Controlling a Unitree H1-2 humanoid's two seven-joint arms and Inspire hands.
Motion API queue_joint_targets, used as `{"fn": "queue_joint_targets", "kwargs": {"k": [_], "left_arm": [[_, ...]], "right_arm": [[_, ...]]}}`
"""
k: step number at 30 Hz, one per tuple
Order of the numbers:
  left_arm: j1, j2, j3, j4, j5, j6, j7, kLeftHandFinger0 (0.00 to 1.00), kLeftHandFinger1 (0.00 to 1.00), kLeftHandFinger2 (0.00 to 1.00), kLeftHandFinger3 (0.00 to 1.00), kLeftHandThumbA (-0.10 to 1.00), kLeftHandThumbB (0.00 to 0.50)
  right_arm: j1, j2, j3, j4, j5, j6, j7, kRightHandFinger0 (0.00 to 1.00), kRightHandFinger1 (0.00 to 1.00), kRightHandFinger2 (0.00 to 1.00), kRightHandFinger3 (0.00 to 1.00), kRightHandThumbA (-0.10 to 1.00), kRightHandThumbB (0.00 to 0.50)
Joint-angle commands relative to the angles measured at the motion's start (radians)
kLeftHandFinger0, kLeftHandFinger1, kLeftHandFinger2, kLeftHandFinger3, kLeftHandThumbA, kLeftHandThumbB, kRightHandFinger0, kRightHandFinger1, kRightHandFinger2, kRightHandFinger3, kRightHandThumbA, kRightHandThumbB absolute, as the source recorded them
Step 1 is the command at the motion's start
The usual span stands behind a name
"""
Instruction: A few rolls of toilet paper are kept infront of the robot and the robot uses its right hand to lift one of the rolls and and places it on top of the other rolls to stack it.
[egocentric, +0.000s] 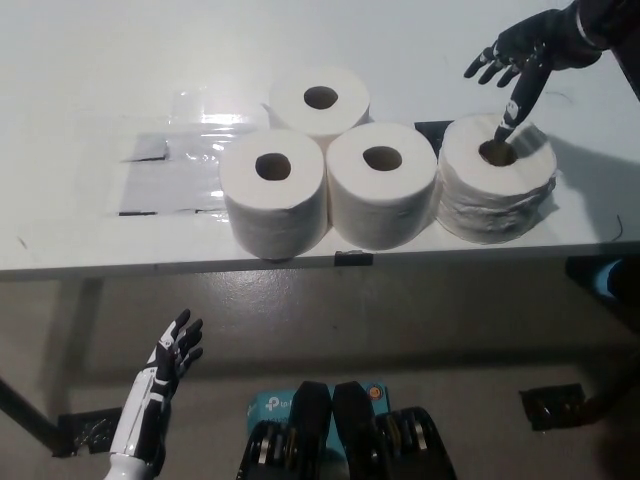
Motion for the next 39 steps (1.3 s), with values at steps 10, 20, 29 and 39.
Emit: {"fn": "queue_joint_targets", "kwargs": {"k": [10,20,29,39], "left_arm": [[0.009,0.005,-0.004,-0.025,-0.009,-0.038,-0.011,1.00,1.00,1.00,1.00,1.00,0.099],[0.015,0.003,-0.007,-0.029,-0.007,-0.040,-0.011,1.00,1.00,1.00,1.00,1.00,0.092],[0.014,0.006,-0.007,-0.026,-0.006,-0.044,-0.012,1.00,1.00,1.00,1.00,1.00,0.094],[0.015,0.004,-0.007,-0.036,-0.006,-0.037,-0.011,1.00,1.00,1.00,1.00,1.00,0.092]], "right_arm": [[-0.039,-0.017,-0.011,0.011,-0.062,-0.064,-0.100,1.00,1.00,1.00,1.00,0.95,0.317],[-0.033,-0.004,-0.027,0.036,-0.067,-0.035,-0.111,1.00,1.00,1.00,1.00,0.91,0.335],[-0.019,0.011,-0.029,0.047,-0.080,-0.046,-0.140,1.00,1.00,1.00,1.00,0.91,0.405],[-0.009,0.024,-0.034,0.053,-0.090,-0.073,-0.165,1.00,1.00,1.00,1.00,0.93,0.401]]}}
